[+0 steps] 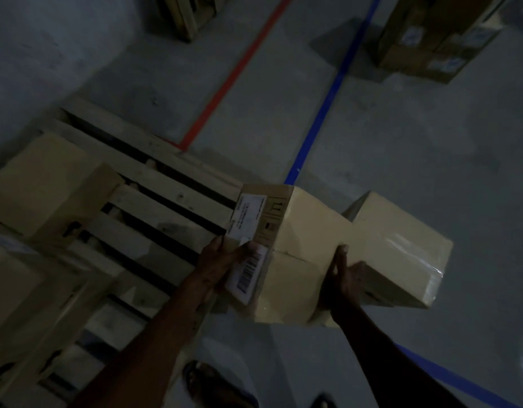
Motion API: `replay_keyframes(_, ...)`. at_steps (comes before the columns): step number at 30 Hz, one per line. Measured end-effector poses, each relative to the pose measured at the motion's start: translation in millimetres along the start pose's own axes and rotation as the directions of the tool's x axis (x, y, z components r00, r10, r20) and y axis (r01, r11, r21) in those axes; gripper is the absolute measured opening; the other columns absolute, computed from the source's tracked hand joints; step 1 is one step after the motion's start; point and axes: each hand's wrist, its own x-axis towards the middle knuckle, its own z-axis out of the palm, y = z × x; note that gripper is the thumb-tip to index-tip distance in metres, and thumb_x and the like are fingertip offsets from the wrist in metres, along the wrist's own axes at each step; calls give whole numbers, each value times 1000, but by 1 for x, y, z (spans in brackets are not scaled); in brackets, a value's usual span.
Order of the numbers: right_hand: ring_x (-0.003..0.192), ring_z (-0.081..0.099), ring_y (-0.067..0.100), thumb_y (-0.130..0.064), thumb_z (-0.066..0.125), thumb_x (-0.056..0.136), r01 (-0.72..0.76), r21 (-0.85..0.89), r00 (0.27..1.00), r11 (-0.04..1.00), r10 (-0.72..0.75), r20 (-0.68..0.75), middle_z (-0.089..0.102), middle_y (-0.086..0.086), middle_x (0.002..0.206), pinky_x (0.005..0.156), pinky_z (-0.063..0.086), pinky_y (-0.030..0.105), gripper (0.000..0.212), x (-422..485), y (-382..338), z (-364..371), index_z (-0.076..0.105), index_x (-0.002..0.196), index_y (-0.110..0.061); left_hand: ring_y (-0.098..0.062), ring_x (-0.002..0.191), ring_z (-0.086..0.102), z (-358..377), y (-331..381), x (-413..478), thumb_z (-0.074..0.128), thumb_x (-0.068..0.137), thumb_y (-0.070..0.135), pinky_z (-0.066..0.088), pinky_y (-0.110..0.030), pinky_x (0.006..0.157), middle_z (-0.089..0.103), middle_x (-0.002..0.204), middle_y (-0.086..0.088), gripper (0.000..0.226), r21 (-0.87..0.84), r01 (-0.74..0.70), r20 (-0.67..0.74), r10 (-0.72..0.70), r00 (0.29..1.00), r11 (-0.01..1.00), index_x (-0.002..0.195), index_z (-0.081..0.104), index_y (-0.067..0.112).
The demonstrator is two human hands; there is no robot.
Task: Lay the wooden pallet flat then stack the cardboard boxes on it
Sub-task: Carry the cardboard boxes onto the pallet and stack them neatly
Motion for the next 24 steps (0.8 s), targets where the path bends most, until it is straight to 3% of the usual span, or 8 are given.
replay_keyframes(2, 144, 38, 35, -83, 30, 89, 105, 121, 984, 987, -121, 133, 35, 14, 160, 118, 29, 56, 82, -38, -38, 13, 39, 153, -32, -16, 81, 77, 11, 5, -9, 88, 76, 28, 62, -30, 64, 76, 106, -8, 48, -108, 1, 14, 1, 1000, 994, 113, 62, 17)
replay_keyframes(5, 117, 66, 21, -60, 44, 98, 257, 225, 878, 940, -324, 353, 64, 3, 135, 92, 56, 47, 59, -87, -80, 25, 48, 145, -25, -23, 84, 76, 28, 10, -21, 88, 76, 29, 64, -39, 62, 72, 105, -3, 58, -142, -4, -106, -11, 994, 990, 118, 49, 21)
replay_keyframes(8, 103, 61, -6, -40, 67, 94, 464, 7, 852, 886, -448, 270, 59, -19, 125, 89, 55, 36, 72, -103, -87, 34, 27, 154, -33, -17, 87, 73, 32, 12, -25, 86, 80, 22, 60, -27, 57, 69, 108, -1, 56, -176, -71, -186, 38, 982, 982, 120, 46, 17)
replay_keyframes(11, 110, 61, -1, -32, 71, 92, 527, -19, 835, 849, -514, 194, 56, -14, 133, 89, 57, 39, 75, -112, -86, 48, 26, 152, -37, -15, 88, 71, 22, 21, -26, 85, 80, 21, 59, -25, 57, 68, 107, 0, 54, -143, -93, -214, 61, 975, 985, 116, 46, 17)
replay_keyframes(14, 115, 62, 12, -35, 71, 91, 514, -27, 842, 857, -498, 210, 56, -6, 138, 87, 58, 41, 74, -111, -102, 64, 26, 150, -39, -11, 86, 71, 4, 35, -23, 86, 79, 26, 58, -22, 56, 68, 107, 3, 57, -95, -120, -235, 95, 967, 988, 118, 46, 14)
replay_keyframes(17, 109, 64, 12, -36, 70, 92, 528, -95, 829, 844, -488, 274, 59, -5, 132, 90, 58, 47, 69, -114, -125, 86, 29, 147, -39, -13, 91, 72, -21, 50, -20, 88, 75, 41, 63, -33, 70, 70, 110, 5, 69, -93, -140, -283, 109, 953, 986, 123, 46, 17)
replay_keyframes(20, 108, 63, 9, -46, 70, 90, 560, -131, 795, 818, -487, 362, 60, -11, 126, 94, 55, 46, 67, -122, -157, 113, 31, 144, -39, -19, 102, 73, -57, 67, -17, 82, 59, 76, 60, -49, 89, 72, 117, 6, 99, -230, -155, -303, 81, 950, 961, 138, 49, 26)
replay_keyframes(24, 102, 67, 11, -67, 56, 90, 683, -180, 694, 707, -552, 463, 66, -12, 117, 85, 54, 36, 51, -136, -205, 142, 45, 130, -36, -31, 120, 65, -94, 86, -14, 68, 67, 84, 53, -56, 100, 67, 134, -6, 94, -560, -185, -263, 39, 964, 807, 139, 60, 25)
